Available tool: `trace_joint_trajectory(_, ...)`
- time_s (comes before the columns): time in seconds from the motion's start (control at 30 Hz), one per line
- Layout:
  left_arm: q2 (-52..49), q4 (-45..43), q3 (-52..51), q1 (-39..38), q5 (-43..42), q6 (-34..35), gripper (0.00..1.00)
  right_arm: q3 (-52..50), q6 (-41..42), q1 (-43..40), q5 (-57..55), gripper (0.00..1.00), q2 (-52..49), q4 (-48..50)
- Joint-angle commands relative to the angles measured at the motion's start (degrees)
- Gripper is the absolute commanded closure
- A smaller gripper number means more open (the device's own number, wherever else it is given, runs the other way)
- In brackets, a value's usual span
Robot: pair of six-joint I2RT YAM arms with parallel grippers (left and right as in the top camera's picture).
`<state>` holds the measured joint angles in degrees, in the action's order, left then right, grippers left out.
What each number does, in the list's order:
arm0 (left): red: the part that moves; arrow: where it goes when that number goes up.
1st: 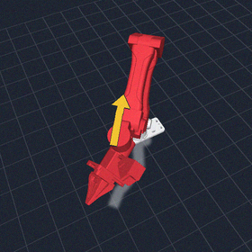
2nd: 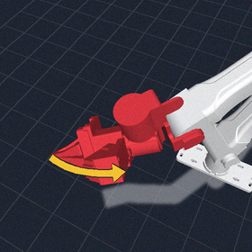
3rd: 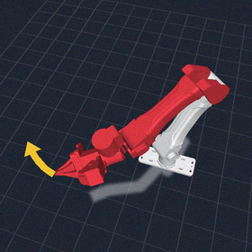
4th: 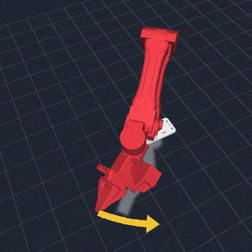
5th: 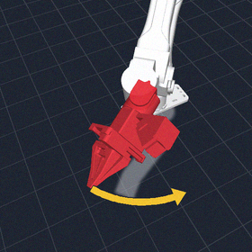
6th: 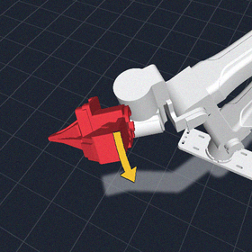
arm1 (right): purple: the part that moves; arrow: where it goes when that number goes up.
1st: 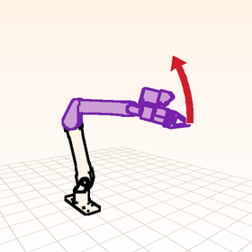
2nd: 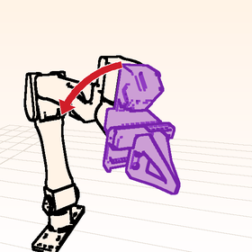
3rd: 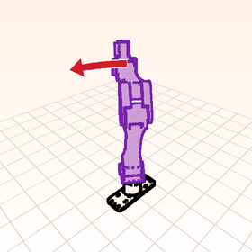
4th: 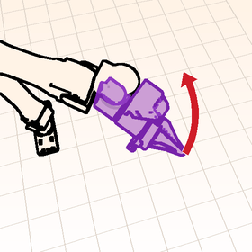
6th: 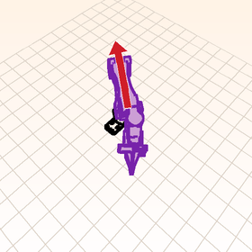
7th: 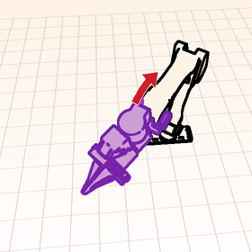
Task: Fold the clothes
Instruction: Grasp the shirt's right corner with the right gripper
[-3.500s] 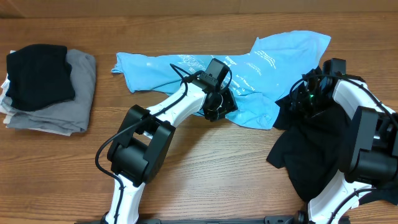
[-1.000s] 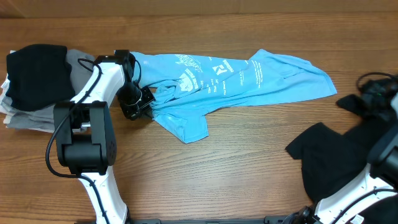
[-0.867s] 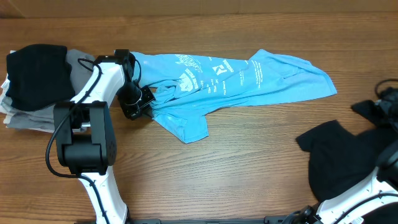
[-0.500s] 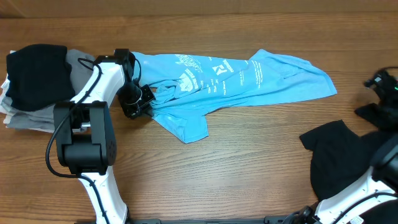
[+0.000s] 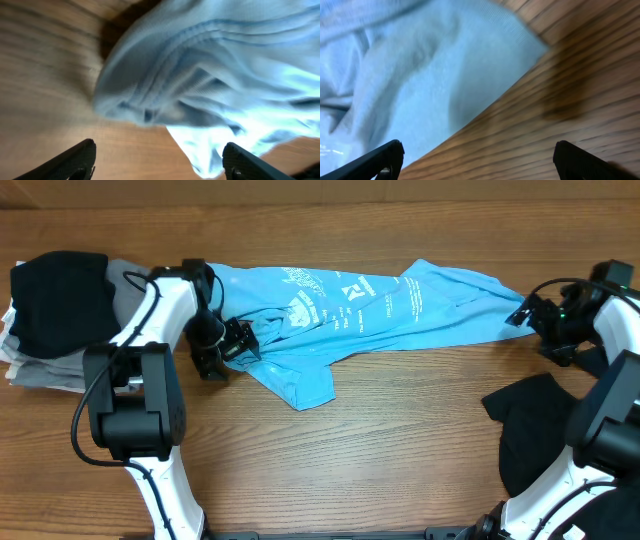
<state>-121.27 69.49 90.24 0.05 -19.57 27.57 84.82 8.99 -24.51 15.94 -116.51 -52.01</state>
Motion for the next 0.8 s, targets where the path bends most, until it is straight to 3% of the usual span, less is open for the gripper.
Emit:
trace_joint_trajectory(0.0, 1.95, 2.43, 5.20, -0.04, -1.40, -1.42, 0.21, -0.24, -0.50, 0.50, -2.21, 0.00, 1.46, -0.09)
trace_joint_trajectory(0.1, 1.92, 3.89, 3.54, -3.48, -0.83, 0.20, 0.23, -0.24, -0.50, 0.50, -2.21, 0.00, 1.46, -0.48)
trace_joint_trajectory(0.43, 1.88, -4.55, -5.03, -10.12, 9.44, 15.85, 0.24, -0.24, -0.52, 0.44, -2.40, 0.00, 1.46, -1.22)
trace_joint_trajectory(0.77, 1.66, -9.99, -5.03, -10.10, 12.59, 19.43, 0.26, -0.24, -1.77, 0.44, -2.45, 0.00, 1.46, -1.29)
